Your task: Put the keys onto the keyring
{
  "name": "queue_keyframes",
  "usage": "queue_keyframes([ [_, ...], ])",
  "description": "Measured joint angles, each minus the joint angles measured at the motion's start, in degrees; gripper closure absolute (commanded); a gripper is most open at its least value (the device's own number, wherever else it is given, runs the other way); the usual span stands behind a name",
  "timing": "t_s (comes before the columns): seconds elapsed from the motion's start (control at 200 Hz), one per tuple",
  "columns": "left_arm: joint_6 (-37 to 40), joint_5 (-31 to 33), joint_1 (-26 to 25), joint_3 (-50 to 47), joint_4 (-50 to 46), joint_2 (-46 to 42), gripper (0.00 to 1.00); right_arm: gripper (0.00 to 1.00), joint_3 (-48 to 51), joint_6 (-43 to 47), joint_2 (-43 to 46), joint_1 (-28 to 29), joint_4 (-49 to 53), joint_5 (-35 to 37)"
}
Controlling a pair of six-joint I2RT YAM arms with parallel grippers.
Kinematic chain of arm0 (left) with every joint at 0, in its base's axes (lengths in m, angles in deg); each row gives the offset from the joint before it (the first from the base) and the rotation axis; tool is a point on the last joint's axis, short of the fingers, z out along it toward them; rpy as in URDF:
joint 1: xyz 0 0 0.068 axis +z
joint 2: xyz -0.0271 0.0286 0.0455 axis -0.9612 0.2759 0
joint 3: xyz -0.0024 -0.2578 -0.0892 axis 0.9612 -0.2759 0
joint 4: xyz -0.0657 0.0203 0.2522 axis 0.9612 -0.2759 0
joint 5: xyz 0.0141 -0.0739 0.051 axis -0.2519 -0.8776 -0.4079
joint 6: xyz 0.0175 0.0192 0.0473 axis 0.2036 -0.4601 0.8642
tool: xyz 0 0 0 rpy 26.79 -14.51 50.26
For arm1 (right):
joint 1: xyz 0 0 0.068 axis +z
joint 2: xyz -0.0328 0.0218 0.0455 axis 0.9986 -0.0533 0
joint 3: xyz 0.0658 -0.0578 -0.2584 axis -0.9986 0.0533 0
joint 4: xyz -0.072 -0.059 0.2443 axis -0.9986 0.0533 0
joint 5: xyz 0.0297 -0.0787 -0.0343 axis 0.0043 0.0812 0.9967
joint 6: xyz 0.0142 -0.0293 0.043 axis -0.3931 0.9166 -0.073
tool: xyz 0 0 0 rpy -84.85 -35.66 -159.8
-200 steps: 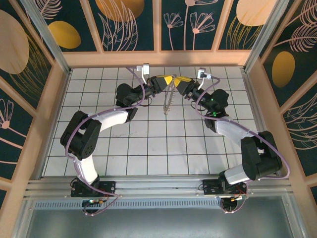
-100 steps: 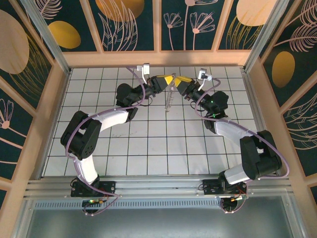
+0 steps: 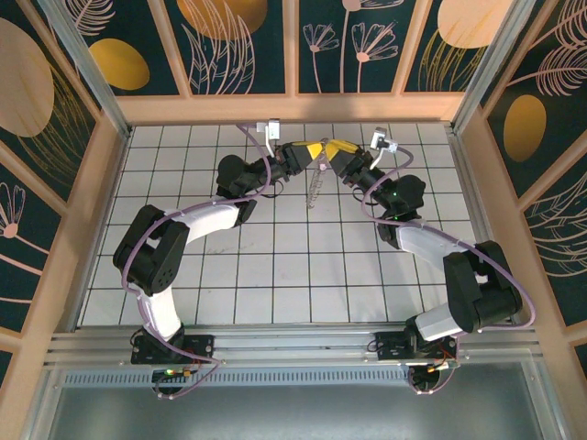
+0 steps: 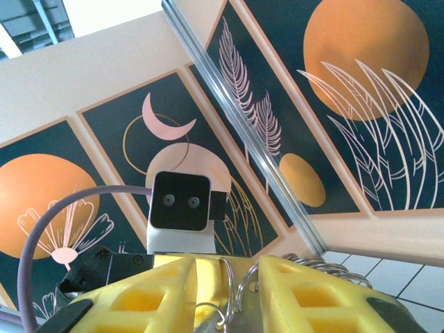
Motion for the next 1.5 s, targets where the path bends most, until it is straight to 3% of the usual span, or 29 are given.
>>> queue_keyframes([
  [0.486,0.0,-1.55,0.22,0.92,-0.92,0.02,1.0,0.74,-2.32,-1.79,-3.67,-0.85,-1.05,-4.66],
  [0.656,0.02,-1.55,0.7,1.29,-1.22,0.11,1.0,1.0,-4.48,-3.43,-5.46,-1.36,-2.51,-8.02],
  [1.076,2.23,-1.4,0.87,1.77,-4.13,0.2,1.0,1.0,-5.66,-4.39,-6.78,-2.75,-2.19,-11.21],
  [1.321,4.96,-1.38,0.61,2.51,-8.61,0.09,0.69,1.0,-5.66,-4.48,-7.54,-3.91,-0.17,-13.0],
  [1.497,6.97,-1.36,0.22,3.17,-12.13,-0.48,0.61,1.0,-5.99,-4.37,-7.63,-4.83,1.66,-15.39],
])
